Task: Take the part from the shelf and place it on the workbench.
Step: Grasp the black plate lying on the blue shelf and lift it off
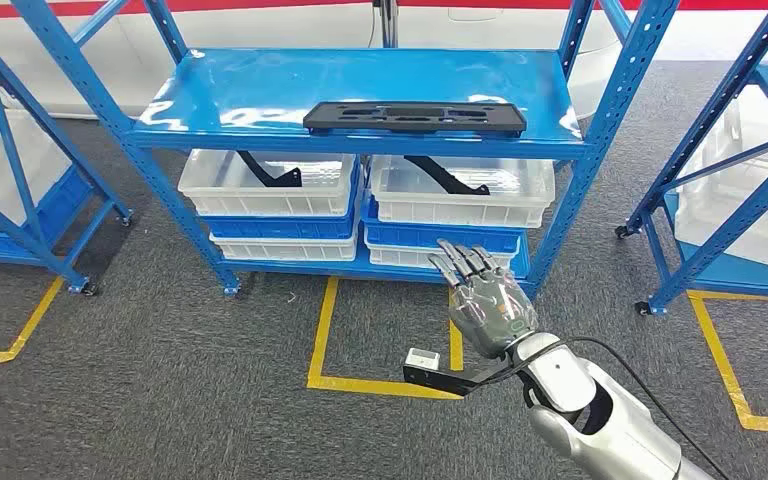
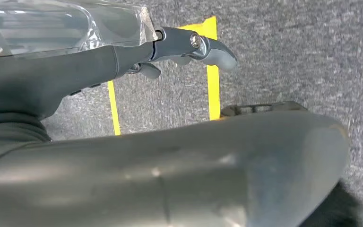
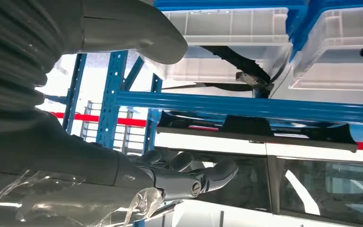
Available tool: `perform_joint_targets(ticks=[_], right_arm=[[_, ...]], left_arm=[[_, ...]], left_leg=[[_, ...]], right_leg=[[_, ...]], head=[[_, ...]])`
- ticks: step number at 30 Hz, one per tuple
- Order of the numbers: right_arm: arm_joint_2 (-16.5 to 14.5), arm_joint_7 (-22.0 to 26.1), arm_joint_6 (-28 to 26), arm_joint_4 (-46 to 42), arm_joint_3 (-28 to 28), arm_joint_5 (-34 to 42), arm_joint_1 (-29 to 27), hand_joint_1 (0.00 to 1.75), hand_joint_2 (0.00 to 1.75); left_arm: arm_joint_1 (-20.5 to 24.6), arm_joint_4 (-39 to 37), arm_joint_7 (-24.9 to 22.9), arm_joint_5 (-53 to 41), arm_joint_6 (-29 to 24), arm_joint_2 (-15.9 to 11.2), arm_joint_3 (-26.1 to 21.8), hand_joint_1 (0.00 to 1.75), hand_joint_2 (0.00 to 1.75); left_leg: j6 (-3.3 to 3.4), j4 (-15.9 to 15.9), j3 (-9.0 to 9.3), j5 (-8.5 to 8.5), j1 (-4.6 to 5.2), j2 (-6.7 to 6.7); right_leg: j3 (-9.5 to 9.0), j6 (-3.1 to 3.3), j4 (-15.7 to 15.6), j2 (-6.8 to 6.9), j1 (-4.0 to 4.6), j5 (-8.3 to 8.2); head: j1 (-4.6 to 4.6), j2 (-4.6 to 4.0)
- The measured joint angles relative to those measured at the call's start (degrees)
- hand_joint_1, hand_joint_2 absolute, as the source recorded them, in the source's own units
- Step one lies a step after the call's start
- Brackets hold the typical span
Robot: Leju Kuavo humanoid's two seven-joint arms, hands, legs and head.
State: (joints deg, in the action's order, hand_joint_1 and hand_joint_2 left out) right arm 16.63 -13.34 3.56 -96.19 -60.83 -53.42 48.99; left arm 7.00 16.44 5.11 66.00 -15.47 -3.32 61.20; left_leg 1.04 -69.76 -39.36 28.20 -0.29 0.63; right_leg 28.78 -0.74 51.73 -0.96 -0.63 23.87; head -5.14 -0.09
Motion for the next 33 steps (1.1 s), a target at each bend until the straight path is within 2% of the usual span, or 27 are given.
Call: perform_joint_targets(ticks=[2,3,4,5,6,8,9,11,13,14,15,16,18,19,20,21,23,25,26,29,30,31,32,33], right_arm=[[-0.10,0.02,0.00,-0.01,-0.01,-0.01,0.07,0.00,1.75],[-0.17,0.03,0.00,-0.04,-0.02,-0.01,0.14,0.00,1.75],[-0.24,0.03,0.00,-0.08,-0.02,-0.02,0.26,0.00,1.75],[-0.33,0.04,0.00,-0.12,-0.02,-0.02,0.36,0.00,1.75],[-0.40,0.04,0.00,-0.17,-0.02,-0.01,0.41,0.00,1.75],[-0.51,0.06,0.01,-0.23,-0.05,0.06,0.45,0.00,1.75],[-0.51,0.09,0.01,-0.25,-0.06,0.12,0.46,0.00,1.75],[-0.51,0.19,0.02,-0.29,-0.07,0.35,0.57,0.00,1.75],[-0.53,0.25,0.03,-0.31,-0.09,0.55,0.54,0.00,1.75],[-0.53,0.25,0.04,-0.31,-0.14,0.59,0.42,0.00,1.75],[-0.53,0.27,0.06,-0.31,-0.21,0.66,0.30,0.00,1.75],[-0.53,0.32,0.11,-0.31,-0.29,0.79,0.22,0.00,1.75],[-0.53,0.44,0.25,-0.31,-0.41,1.08,0.21,0.00,1.75],[-0.54,0.50,0.33,-0.30,-0.43,1.21,0.25,0.00,1.75],[-0.57,0.55,0.42,-0.30,-0.48,1.28,0.30,0.00,1.75],[-0.65,0.60,0.50,-0.30,-0.55,1.39,0.35,0.00,1.75],[-0.84,0.74,0.60,-0.31,-0.76,1.62,0.43,0.00,1.75],[-1.20,0.95,0.61,-0.30,-0.89,1.80,0.57,0.00,1.75],[-1.43,1.04,0.60,-0.30,-0.93,1.88,0.67,0.00,1.75],[-2.11,1.43,0.57,-0.28,-1.15,2.19,0.77,0.00,1.75],[-2.30,1.56,0.56,-0.27,-1.27,2.27,0.76,0.00,1.75],[-2.46,1.64,0.54,-0.27,-1.40,2.33,0.75,0.00,1.75],[-2.67,1.73,0.51,-0.26,-1.53,2.36,0.78,0.00,1.75],[-2.90,1.78,0.47,-0.26,-1.66,2.38,0.82,0.00,1.75]], left_arm=[[-0.01,-0.01,0.01,-0.01,-0.01,-0.01,0.07,0.00,0.00],[-0.01,-0.05,0.02,-0.04,-0.03,-0.08,0.12,0.00,0.00],[0.00,-0.10,0.03,-0.07,-0.04,-0.10,0.17,0.00,0.00],[0.04,-0.14,0.04,-0.11,-0.05,-0.13,0.20,0.00,0.00],[0.08,-0.19,0.05,-0.13,-0.08,-0.15,0.24,0.00,0.00],[0.19,-0.22,0.06,-0.15,-0.07,-0.07,0.36,0.00,0.00],[0.23,-0.24,0.07,-0.15,-0.05,-0.03,0.44,0.00,0.00],[0.36,-0.24,0.08,-0.16,-0.02,0.03,0.63,0.00,0.00],[0.46,-0.24,0.08,-0.16,-0.02,0.02,0.73,0.00,0.00],[0.42,-0.24,0.06,-0.16,-0.02,0.02,0.76,0.00,0.00],[0.33,-0.24,0.04,-0.16,-0.02,0.03,0.79,0.00,0.00],[0.20,-0.24,0.03,-0.16,-0.02,0.03,0.81,0.00,0.00],[0.04,-0.24,0.04,-0.17,-0.01,0.04,0.83,0.00,0.00],[0.07,-0.24,0.04,-0.17,0.00,0.04,0.83,0.00,0.00],[0.15,-0.25,0.04,-0.17,0.00,0.04,0.83,0.00,0.00],[0.23,-0.25,0.04,-0.18,0.00,0.04,0.84,0.00,0.00],[0.29,-0.26,0.04,-0.21,-0.01,0.03,0.85,0.00,0.00],[0.29,-0.26,0.04,-0.29,-0.05,0.03,0.86,0.00,0.00],[0.38,-0.26,0.04,-0.32,-0.08,0.04,0.86,0.00,0.00],[0.49,-0.26,0.04,-0.35,-0.09,0.10,0.88,0.00,0.00],[0.38,-0.26,0.04,-0.36,-0.08,0.11,0.90,0.00,0.00],[0.24,-0.26,0.04,-0.38,-0.08,0.12,0.91,0.00,0.00],[0.12,-0.26,0.05,-0.43,-0.08,0.13,0.92,0.00,0.00],[0.06,-0.26,0.05,-0.47,-0.08,0.13,0.92,0.00,0.00]], left_leg=[[0.76,5.28,1.95,-3.17,0.41,-0.15],[1.60,10.25,3.79,-5.87,0.85,-0.44],[2.32,14.85,5.60,-7.90,1.30,-0.74],[2.81,17.96,6.89,-9.02,1.63,-0.98],[3.03,19.60,7.56,-9.28,1.81,-1.14],[3.02,20.17,8.24,-8.96,1.72,-1.03],[3.12,20.26,8.65,-8.80,1.59,-0.98],[3.51,20.30,9.45,-8.57,1.42,-0.83],[3.78,20.28,9.73,-8.14,1.40,-0.75],[3.80,20.27,9.87,-7.92,1.40,-0.74],[3.78,20.25,10.13,-7.66,1.40,-0.76],[3.71,20.24,10.54,-7.34,1.40,-0.77],[3.45,20.27,11.65,-6.56,1.40,-0.78],[3.23,20.23,12.11,-6.17,1.46,-0.76],[2.96,20.28,12.34,-5.85,1.51,-0.73],[2.63,20.25,12.43,-5.62,1.57,-0.71],[2.05,19.79,12.63,-5.31,1.64,-0.70],[1.40,17.36,11.77,-4.46,1.55,-0.72],[1.02,14.56,10.21,-3.46,1.39,-0.74],[0.03,2.41,2.49,0.74,0.65,-0.75],[-0.13,0.52,0.72,1.25,0.49,-0.75],[-0.16,0.99,0.07,0.63,0.43,-0.75],[0.00,3.73,0.58,-1.19,0.47,-0.76],[0.40,8.07,1.92,-3.91,0.63,-0.77]], right_leg=[[-0.67,0.02,-0.19,-0.23,0.13,0.27],[-1.24,0.02,-0.43,-0.43,0.15,0.50],[-1.69,-0.06,-0.63,-0.76,0.26,0.77],[-2.02,-0.20,-0.87,-1.06,0.32,1.00],[-2.25,-0.36,-0.85,-1.35,0.36,1.09],[-2.51,-0.76,-0.27,-1.56,0.56,1.23],[-2.37,-1.03,0.68,-1.23,0.60,1.61],[-0.07,-1.66,5.40,-0.28,0.59,4.13],[4.90,-2.11,13.73,0.26,0.46,7.67],[7.22,-2.19,16.99,0.32,0.41,8.61],[8.66,-2.18,18.34,0.34,0.38,8.44],[8.82,-2.07,17.19,0.35,0.38,6.95],[5.98,-1.68,8.79,0.55,0.40,1.13],[4.29,-1.39,4.28,0.74,0.48,-0.92],[3.11,-1.06,1.10,0.92,0.60,-2.04],[2.61,-0.67,-0.47,1.04,0.72,-2.38],[2.25,0.13,-0.82,0.97,0.68,-2.07],[1.51,0.77,-0.91,0.81,0.29,-2.04],[1.13,1.02,-0.93,0.72,0.13,-1.88],[0.29,1.45,-0.93,0.33,0.13,-1.00],[-0.15,1.42,-0.93,0.16,0.14,-0.63],[-0.71,1.36,-0.93,0.01,0.16,-0.21],[-1.36,1.29,-0.94,-0.12,0.23,0.24],[-2.00,1.21,-1.00,-0.21,0.28,0.68]], head=[[0.00,0.00],[0.00,0.00],[0.00,-0.01],[0.00,-0.02],[0.00,-0.02],[0.00,-0.01],[0.01,0.00],[0.02,0.00],[0.04,0.00],[0.04,0.00],[0.04,0.00],[0.04,0.00],[0.04,0.00],[0.03,0.00],[0.03,0.00],[0.03,0.00],[0.04,0.00],[0.04,0.00],[0.04,0.00],[0.04,0.00],[0.04,0.00],[0.04,-0.01],[0.04,-0.01],[0.04,-0.01]])
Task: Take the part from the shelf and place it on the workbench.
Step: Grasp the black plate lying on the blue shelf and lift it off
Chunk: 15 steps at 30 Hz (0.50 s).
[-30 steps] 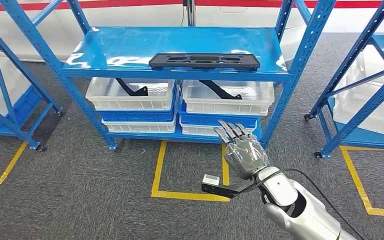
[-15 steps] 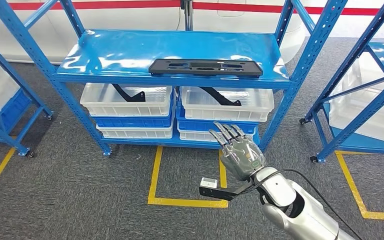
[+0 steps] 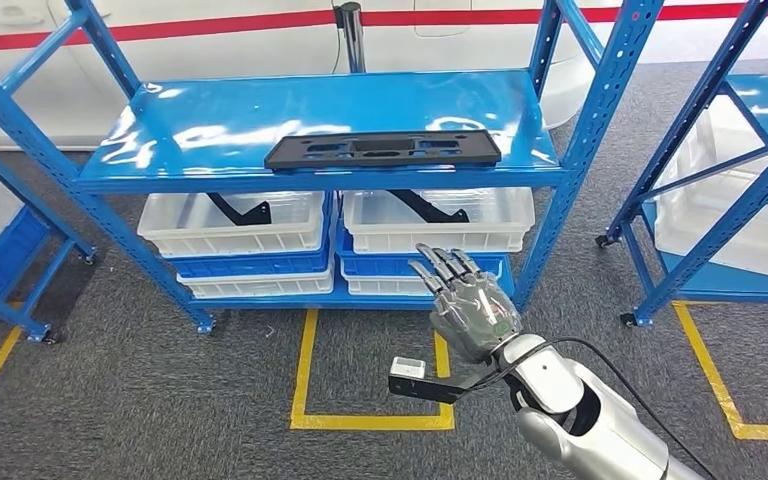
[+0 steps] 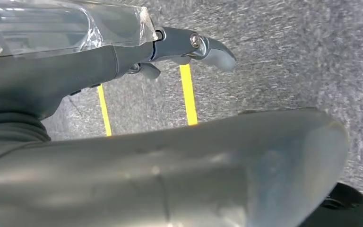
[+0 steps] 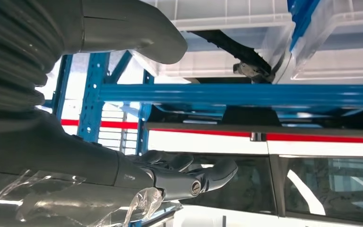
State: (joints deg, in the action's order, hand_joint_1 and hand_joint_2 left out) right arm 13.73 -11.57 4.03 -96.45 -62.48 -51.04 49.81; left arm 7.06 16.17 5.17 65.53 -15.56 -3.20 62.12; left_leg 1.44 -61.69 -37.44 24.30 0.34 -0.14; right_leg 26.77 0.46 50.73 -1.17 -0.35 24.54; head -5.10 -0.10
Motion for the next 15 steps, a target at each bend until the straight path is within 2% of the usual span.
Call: perform_joint_targets(ticks=[1,2,3,4,6,8,11,12,13,14,15], right_arm=[[-0.19,0.06,-0.05,0.01,-0.10,0.04,0.06,0.00,1.75],[-0.40,0.14,-0.10,0.02,-0.19,0.09,0.16,0.00,1.75],[-0.62,0.19,-0.15,0.03,-0.26,0.13,0.23,0.00,1.75],[-0.81,0.24,-0.19,0.04,-0.33,0.15,0.28,0.00,1.75],[-1.18,0.27,-0.25,0.04,-0.54,0.17,0.36,0.00,1.75],[-1.34,0.28,-0.31,0.05,-0.74,0.20,0.58,0.00,1.75],[-1.45,0.37,-0.40,0.08,-0.93,0.29,0.63,0.00,1.75],[-1.45,0.39,-0.40,0.08,-1.05,0.32,0.54,0.00,1.75],[-1.45,0.40,-0.40,0.09,-1.19,0.33,0.45,0.00,1.75],[-1.45,0.42,-0.40,0.10,-1.33,0.33,0.41,0.00,1.75],[-1.45,0.43,-0.41,0.10,-1.45,0.33,0.40,0.00,1.75]], left_arm=[[-0.01,-0.03,0.01,-0.04,-0.01,-0.03,0.00,0.00,0.00],[0.01,-0.07,0.04,-0.10,-0.01,-0.04,0.01,0.00,0.00],[0.01,-0.10,0.08,-0.14,-0.01,-0.05,0.01,0.00,0.00],[-0.03,-0.14,0.12,-0.19,-0.01,-0.07,0.02,0.00,0.00],[-0.11,-0.19,0.15,-0.30,-0.01,0.01,0.07,0.00,0.00],[0.05,-0.25,0.14,-0.41,-0.04,0.08,0.11,0.00,0.00],[0.37,-0.26,0.13,-0.51,-0.06,0.10,0.13,0.00,0.00],[0.30,-0.26,0.13,-0.52,-0.05,0.10,0.14,0.00,0.00],[0.16,-0.26,0.11,-0.54,-0.04,0.11,0.14,0.00,0.00],[0.01,-0.26,0.10,-0.55,-0.03,0.13,0.15,0.00,0.00],[-0.09,-0.26,0.09,-0.56,-0.03,0.16,0.15,0.00,0.00]], left_leg=[[0.61,4.78,1.50,-3.04,0.29,-0.01],[1.23,8.67,2.67,-5.21,0.71,-0.18],[1.79,11.19,3.52,-6.54,1.09,-0.34],[2.22,12.42,3.85,-7.02,1.33,-0.50],[2.76,12.80,4.87,-6.77,1.20,-0.72],[3.24,12.91,6.03,-6.44,0.84,-0.74],[3.55,12.89,6.81,-5.62,0.68,-0.71],[3.50,12.86,7.07,-5.27,0.63,-0.72],[3.39,12.84,7.44,-4.91,0.57,-0.73],[3.22,12.81,7.97,-4.49,0.49,-0.73],[3.01,12.80,8.62,-4.02,0.42,-0.72]], right_leg=[[-0.58,-0.10,-0.07,-0.05,0.02,0.42],[-0.98,-0.29,-0.15,-0.16,0.05,0.80],[-1.26,-0.57,-0.30,-0.27,0.05,1.13],[-1.42,-0.87,-0.04,-0.37,0.04,1.23],[-1.51,-1.42,1.21,-0.41,0.14,1.41],[0.26,-1.98,5.60,-0.06,0.16,2.57],[7.45,-2.76,16.87,0.28,-0.18,7.32],[9.41,-2.93,19.04,0.31,-0.30,8.26],[10.35,-3.10,19.15,0.35,-0.39,8.02],[10.12,-3.20,16.93,0.42,-0.44,6.32],[8.89,-3.23,12.86,0.54,-0.47,3.45]], head=[[0.00,-0.01],[0.00,0.00],[-0.01,0.00],[0.00,0.01],[-0.01,0.01],[0.02,0.01],[0.03,0.01],[0.04,0.01],[0.03,0.01],[0.03,0.01],[0.04,0.01]])
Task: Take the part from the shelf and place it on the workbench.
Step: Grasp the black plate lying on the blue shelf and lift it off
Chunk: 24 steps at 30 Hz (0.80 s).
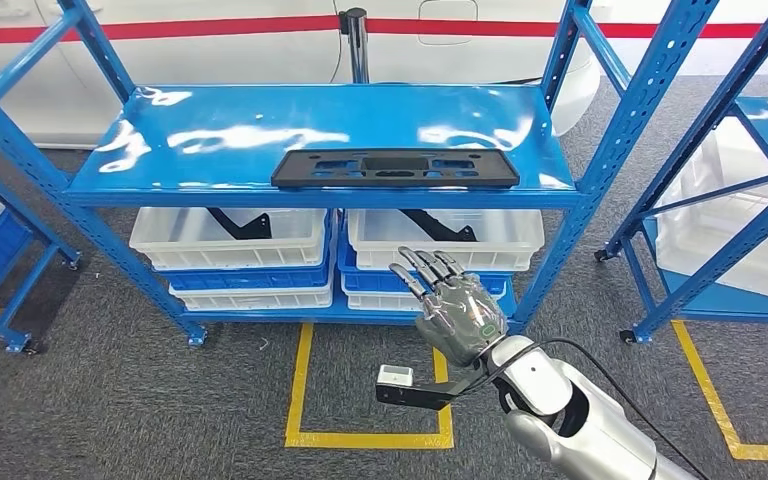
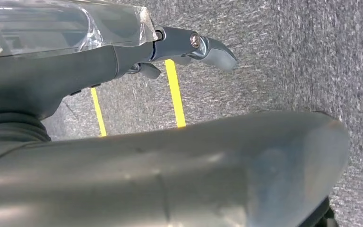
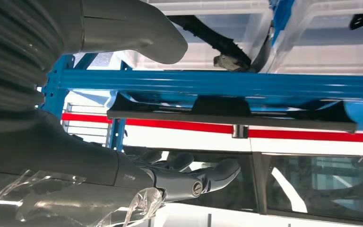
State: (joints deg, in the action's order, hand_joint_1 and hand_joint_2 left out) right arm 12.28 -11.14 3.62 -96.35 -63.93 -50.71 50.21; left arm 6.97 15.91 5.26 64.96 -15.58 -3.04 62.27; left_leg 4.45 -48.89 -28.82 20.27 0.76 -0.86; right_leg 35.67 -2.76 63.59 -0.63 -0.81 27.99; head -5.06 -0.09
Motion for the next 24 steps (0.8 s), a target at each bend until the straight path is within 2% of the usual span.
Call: perform_joint_targets(ticks=[1,2,3,4,7,8,9,11,12,13,14,17,18,19,20,22,23,24], right_arm=[[0.00,0.01,-0.01,0.01,-0.09,0.00,0.02,0.00,1.75],[-0.01,0.01,-0.02,0.01,-0.17,0.00,0.06,0.00,1.75],[-0.04,0.02,-0.03,0.01,-0.23,0.00,0.11,0.00,1.75],[-0.10,0.02,-0.05,0.01,-0.27,0.00,0.15,0.00,1.75],[-0.38,0.03,-0.10,0.02,-0.32,0.03,0.33,0.00,1.75],[-0.49,0.05,-0.11,0.02,-0.32,0.07,0.43,0.00,1.75],[-0.67,0.09,-0.13,0.02,-0.33,0.12,0.51,0.00,1.75],[-0.96,0.19,-0.14,0.09,-0.42,0.25,0.54,0.00,1.75],[-1.06,0.24,-0.15,0.15,-0.52,0.28,0.51,0.00,1.75],[-1.10,0.26,-0.15,0.21,-0.62,0.32,0.49,0.00,1.75],[-1.11,0.27,-0.15,0.26,-0.69,0.33,0.48,0.00,1.75],[-1.15,0.28,-0.15,0.30,-0.74,0.34,0.55,0.00,1.75],[-1.20,0.30,-0.15,0.32,-0.76,0.37,0.58,0.00,1.75],[-1.26,0.37,-0.15,0.33,-0.78,0.44,0.58,0.00,1.75],[-1.33,0.46,-0.14,0.35,-0.84,0.58,0.57,0.00,1.75],[-1.44,0.68,-0.09,0.38,-0.98,0.84,0.53,0.00,1.75],[-1.50,0.75,-0.06,0.39,-1.07,0.93,0.55,0.00,1.75],[-1.55,0.81,-0.04,0.40,-1.14,0.97,0.55,0.00,1.75]], left_arm=[[-0.02,0.00,-0.01,-0.01,0.00,0.03,0.00,0.00,0.00],[0.06,0.00,-0.01,-0.01,0.00,0.05,0.00,0.00,0.00],[0.20,0.00,-0.02,-0.02,0.00,0.07,0.00,0.00,0.00],[0.30,0.00,-0.02,-0.02,-0.01,0.07,0.00,0.00,0.00],[0.39,-0.02,0.02,-0.07,-0.08,-0.01,0.00,0.00,0.00],[0.41,-0.03,0.06,-0.09,-0.11,-0.04,0.00,0.00,0.00],[0.46,-0.04,0.12,-0.11,-0.13,-0.04,0.00,0.00,0.00],[0.45,-0.04,0.21,-0.09,-0.10,0.05,0.00,0.00,0.00],[0.37,-0.04,0.22,-0.08,-0.09,0.09,0.00,0.00,0.00],[0.25,-0.04,0.21,-0.08,-0.09,0.11,0.00,0.00,0.00],[0.14,-0.04,0.17,-0.07,-0.09,0.11,0.00,0.00,0.00],[0.01,-0.07,0.08,-0.10,-0.11,0.10,0.00,0.00,0.00],[0.00,-0.09,0.08,-0.12,-0.12,0.10,0.00,0.00,0.00],[-0.02,-0.11,0.08,-0.14,-0.13,0.10,0.00,0.00,0.00],[-0.04,-0.13,0.08,-0.15,-0.13,0.10,0.00,0.00,0.00],[-0.01,-0.13,0.14,-0.17,-0.11,0.13,0.00,0.00,0.00],[0.06,-0.13,0.17,-0.17,-0.10,0.14,0.00,0.00,0.00],[0.18,-0.13,0.20,-0.19,-0.10,0.14,0.00,0.00,0.00]], left_leg=[[-0.26,0.01,0.57,0.47,-0.02,0.02],[-0.55,-0.04,1.04,0.92,0.00,0.02],[-0.88,-0.02,1.28,1.31,0.07,0.05],[-1.21,-0.19,1.38,1.52,0.14,0.07],[-2.12,-2.01,1.07,2.35,0.09,0.18],[-2.42,-4.21,-0.02,3.17,-0.05,0.23],[-2.74,-7.78,-2.01,4.43,-0.22,0.30],[-3.20,-16.69,-7.29,7.64,-0.54,0.34],[-3.27,-19.80,-9.53,8.71,-0.59,0.35],[-3.15,-20.69,-10.74,8.78,-0.54,0.35],[-2.80,-19.20,-10.79,7.72,-0.38,0.35],[-1.15,-6.24,-6.69,0.20,0.62,0.30],[-0.69,-3.01,-5.58,-1.44,0.94,0.28],[-0.36,-1.27,-4.94,-2.18,1.15,0.26],[-0.08,-0.56,-4.54,-2.08,1.28,0.24],[0.52,-0.37,-3.41,-2.00,1.12,0.26],[0.85,-0.36,-2.85,-1.87,1.07,0.29],[1.12,-0.33,-2.33,-1.72,1.03,0.31]], right_leg=[[-1.54,0.09,-4.78,0.18,0.00,-3.28],[-2.94,0.32,-8.94,0.34,0.08,-5.38],[-3.84,0.62,-11.63,0.45,0.16,-6.71],[-4.17,0.98,-12.87,0.49,0.23,-6.99],[-4.96,2.05,-13.20,0.42,0.08,-6.63],[-5.31,2.33,-13.21,0.43,0.01,-6.48],[-5.61,2.54,-13.22,0.48,0.05,-6.26],[-6.14,2.68,-13.21,0.56,0.34,-5.64],[-6.54,2.60,-13.21,0.58,0.53,-5.25],[-7.07,2.51,-13.21,0.56,0.66,-4.82],[-7.70,2.41,-13.23,0.53,0.78,-4.36],[-9.72,2.09,-13.65,0.48,0.88,-3.07],[-10.21,1.89,-13.90,0.42,0.92,-2.66],[-10.58,1.65,-13.95,0.31,0.95,-2.42],[-10.95,1.41,-13.86,0.19,1.03,-2.20],[-11.16,0.90,-12.76,0.17,0.99,-1.68],[-10.44,0.65,-10.96,0.21,0.96,-1.04],[-8.89,0.37,-7.95,0.25,0.92,0.02]], head=[[0.00,0.00],[0.01,0.00],[0.00,-0.01],[0.01,-0.01],[-0.04,0.00],[-0.08,0.00],[-0.09,0.00],[-0.11,0.00],[-0.10,0.00],[-0.10,0.00],[-0.10,0.00],[-0.10,0.00],[-0.09,0.00],[-0.09,0.00],[-0.09,0.00],[-0.08,0.00],[-0.07,0.00],[-0.07,0.00]])
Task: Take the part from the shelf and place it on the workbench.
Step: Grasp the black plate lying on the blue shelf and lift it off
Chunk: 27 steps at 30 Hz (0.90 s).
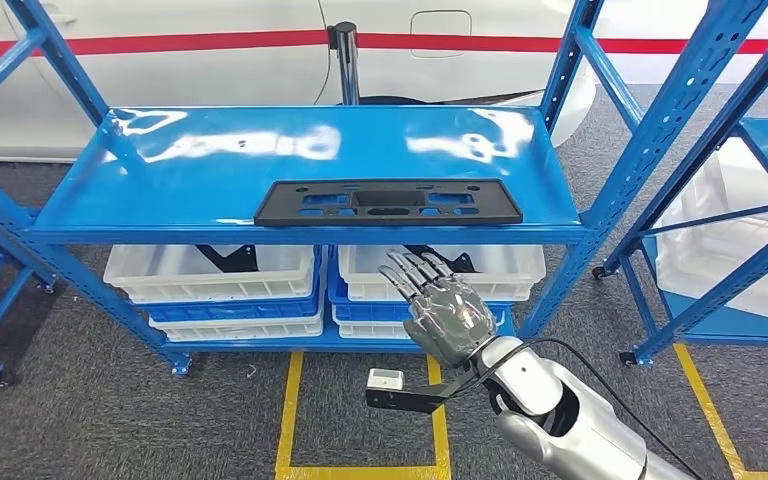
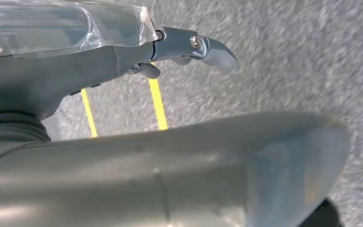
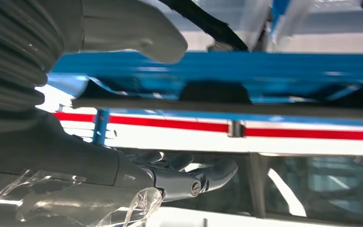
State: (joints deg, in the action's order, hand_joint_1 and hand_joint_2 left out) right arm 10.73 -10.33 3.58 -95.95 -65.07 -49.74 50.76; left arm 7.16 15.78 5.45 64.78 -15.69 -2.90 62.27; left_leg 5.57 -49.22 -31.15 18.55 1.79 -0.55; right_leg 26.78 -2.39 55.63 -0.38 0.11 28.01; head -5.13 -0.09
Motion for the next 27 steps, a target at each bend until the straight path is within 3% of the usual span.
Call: perform_joint_targets(ticks=[3,4,5,6,8,10,14,16,18,19,20,21,23,24,25,27], right_arm=[[-0.07,0.19,0.23,0.13,-0.39,0.19,-0.31,0.00,1.75],[-0.05,0.28,0.33,0.19,-0.60,0.30,-0.48,0.00,1.75],[-0.06,0.36,0.42,0.24,-0.81,0.40,-0.60,0.00,1.75],[-0.09,0.45,0.47,0.28,-0.99,0.48,-0.66,0.00,1.75],[-0.25,0.57,0.54,0.34,-1.29,0.56,-0.64,0.00,1.75],[-0.55,0.70,0.60,0.42,-1.59,0.71,-0.58,0.00,1.75],[-1.34,1.28,0.61,0.61,-2.20,1.16,-0.57,0.00,1.75],[-1.90,1.52,0.61,0.65,-2.47,1.28,-0.52,0.00,1.75],[-2.35,1.67,0.61,0.74,-2.75,1.47,-0.63,0.00,1.75],[-2.51,1.71,0.61,0.82,-2.93,1.57,-0.71,0.00,1.75],[-2.61,1.74,0.61,0.93,-3.11,1.66,-0.77,0.00,1.75],[-2.73,1.77,0.60,1.04,-3.30,1.70,-0.80,0.00,1.75],[-2.94,1.80,0.59,1.16,-3.58,1.81,-0.79,0.00,1.75],[-3.04,1.81,0.59,1.21,-3.70,1.87,-0.78,0.00,1.75],[-3.13,1.85,0.59,1.26,-3.79,1.96,-0.76,0.00,1.75],[-3.26,1.93,0.57,1.37,-3.95,2.10,-0.77,0.00,1.75]], left_arm=[[0.24,0.00,-0.09,-0.03,-0.02,-0.01,0.02,0.00,0.00],[0.17,0.00,-0.12,-0.05,-0.02,-0.01,0.02,0.00,0.00],[0.06,0.00,-0.12,-0.07,-0.01,-0.01,0.02,0.00,0.00],[-0.03,0.00,-0.12,-0.09,-0.01,0.00,0.03,0.00,0.00],[0.01,0.00,-0.12,-0.12,-0.01,0.04,0.04,0.00,0.00],[0.21,-0.01,-0.13,-0.12,-0.06,0.11,0.05,0.00,0.00],[0.27,-0.05,-0.09,-0.16,-0.16,0.14,0.08,0.00,0.00],[0.40,-0.09,0.00,-0.19,-0.20,0.22,0.09,0.00,0.00],[0.36,-0.09,0.05,-0.20,-0.20,0.27,0.09,0.00,0.00],[0.26,-0.09,0.05,-0.21,-0.20,0.27,0.10,0.00,0.00],[0.16,-0.09,0.05,-0.25,-0.20,0.27,0.11,0.00,0.00],[0.09,-0.09,0.05,-0.28,-0.20,0.27,0.13,0.00,0.00],[0.02,-0.09,0.04,-0.33,-0.20,0.27,0.13,0.00,0.00],[0.03,-0.09,0.01,-0.34,-0.20,0.27,0.13,0.00,0.00],[0.00,-0.09,-0.02,-0.36,-0.19,0.28,0.14,0.00,0.00],[-0.06,-0.09,-0.09,-0.46,-0.16,0.29,0.16,0.00,0.00]], left_leg=[[0.45,0.00,1.06,1.03,0.15,-0.02],[0.46,0.00,1.55,1.46,0.23,-0.07],[0.42,0.00,2.15,1.93,0.32,-0.12],[0.34,0.01,2.85,2.41,0.43,-0.19],[0.20,0.02,4.12,3.38,0.67,-0.29],[-0.12,0.16,4.81,4.17,0.84,-0.43],[-1.28,-2.80,4.35,5.50,0.91,-0.42],[-2.45,-9.33,0.83,8.40,0.21,-0.33],[-3.47,-17.65,-4.40,11.53,-0.82,-0.29],[-3.89,-19.70,-6.16,12.07,-1.27,-0.26],[-4.29,-19.44,-6.82,11.46,-1.66,-0.21],[-4.61,-16.76,-6.29,9.67,-1.97,-0.16],[-5.03,-7.43,-3.43,3.88,-2.36,-0.02],[-4.92,-3.64,-2.24,1.94,-2.36,0.04],[-4.67,-1.19,-1.42,0.70,-2.25,0.09],[-3.78,-0.20,-0.74,0.77,-2.01,0.12]], right_leg=[[7.84,-0.36,11.75,0.04,-0.03,4.61],[9.60,-0.28,13.23,0.04,-0.02,5.17],[10.21,-0.09,12.38,0.04,0.04,4.46],[9.72,0.21,9.42,0.04,0.15,2.41],[7.10,1.23,0.32,0.13,0.64,-3.95],[5.34,1.97,-5.40,0.11,1.02,-7.55],[3.90,2.52,-6.43,0.10,0.38,-7.50],[3.31,2.69,-6.42,0.19,0.12,-7.08],[2.91,2.59,-6.39,0.14,-0.07,-6.48],[2.54,2.45,-6.37,0.08,-0.20,-6.10],[2.02,2.28,-6.35,0.02,-0.37,-5.67],[1.39,2.06,-6.33,-0.01,-0.54,-5.20],[0.04,1.50,-6.27,-0.04,-0.80,-4.18],[-0.46,1.14,-6.30,-0.10,-0.86,-3.71],[-0.81,0.74,-6.39,-0.16,-0.90,-3.28],[-1.24,0.00,-6.24,-0.27,-0.92,-2.87]], head=[[0.01,0.00],[0.01,0.00],[0.01,0.00],[0.01,0.00],[0.01,0.00],[0.01,0.00],[-0.06,0.00],[-0.19,0.00],[-0.26,-0.01],[-0.25,-0.01],[-0.26,-0.01],[-0.25,-0.01],[-0.25,-0.01],[-0.24,-0.01],[-0.23,0.00],[-0.22,0.00]])
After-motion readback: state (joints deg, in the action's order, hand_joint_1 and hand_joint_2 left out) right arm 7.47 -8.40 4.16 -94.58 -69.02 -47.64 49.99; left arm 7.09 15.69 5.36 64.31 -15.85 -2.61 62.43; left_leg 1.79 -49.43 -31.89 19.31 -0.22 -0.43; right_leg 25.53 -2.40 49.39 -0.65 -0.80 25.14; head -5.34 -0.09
